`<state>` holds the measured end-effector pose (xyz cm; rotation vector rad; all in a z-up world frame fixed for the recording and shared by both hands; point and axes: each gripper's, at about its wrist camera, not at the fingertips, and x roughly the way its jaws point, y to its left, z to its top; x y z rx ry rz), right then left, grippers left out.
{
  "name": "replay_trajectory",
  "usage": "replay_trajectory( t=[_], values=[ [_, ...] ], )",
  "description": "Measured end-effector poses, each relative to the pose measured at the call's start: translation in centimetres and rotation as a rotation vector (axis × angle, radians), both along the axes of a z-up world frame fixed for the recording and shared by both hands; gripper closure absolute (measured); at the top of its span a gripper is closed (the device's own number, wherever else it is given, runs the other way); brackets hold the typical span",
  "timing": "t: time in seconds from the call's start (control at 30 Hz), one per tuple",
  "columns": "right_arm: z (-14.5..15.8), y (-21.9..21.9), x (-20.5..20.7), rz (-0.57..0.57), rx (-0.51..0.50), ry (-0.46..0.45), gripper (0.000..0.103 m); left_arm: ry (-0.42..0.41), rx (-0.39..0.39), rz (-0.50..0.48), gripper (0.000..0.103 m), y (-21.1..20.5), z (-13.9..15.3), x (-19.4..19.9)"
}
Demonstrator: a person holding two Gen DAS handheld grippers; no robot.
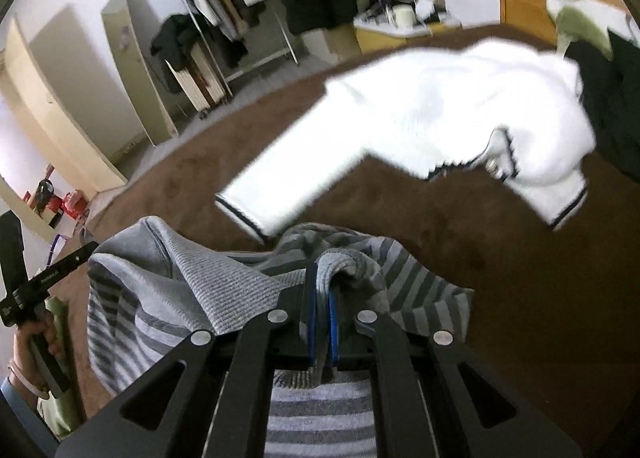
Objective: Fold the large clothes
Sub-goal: 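Lay the hem onto the folded hood and open both tools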
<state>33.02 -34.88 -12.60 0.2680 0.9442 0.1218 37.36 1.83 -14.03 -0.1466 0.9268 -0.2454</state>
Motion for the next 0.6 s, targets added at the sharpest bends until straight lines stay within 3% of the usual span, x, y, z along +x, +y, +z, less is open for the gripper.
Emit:
replay_trajectory(
  t=[0.13, 0.33, 0.53, 0.6],
  values=[
    [-4.4, -0.7, 2.2, -0.011, 0.045, 0.106, 0.097, 0.067, 0.018, -0.002, 0.095, -0.2, -3.7, 1.7],
    [-5.5, -1.1, 2.3, -0.006, 0.082, 0.119, 0.095, 0.091, 0.016, -0.008, 0.094, -0.4, -5.4, 2.0],
    [-3.5, -2.0, 1.2, -0.018, 0.140, 0.132, 0.087, 0.076, -0.039, 0.022, 0.075, 1.2, -3.6, 1.6],
    [-3.0, -2.2, 0.5, -0.015, 0.154, 0.148, 0.081, 0.068, -0.046, 0.022, 0.059, 1.6, -2.6, 1.2]
  ],
)
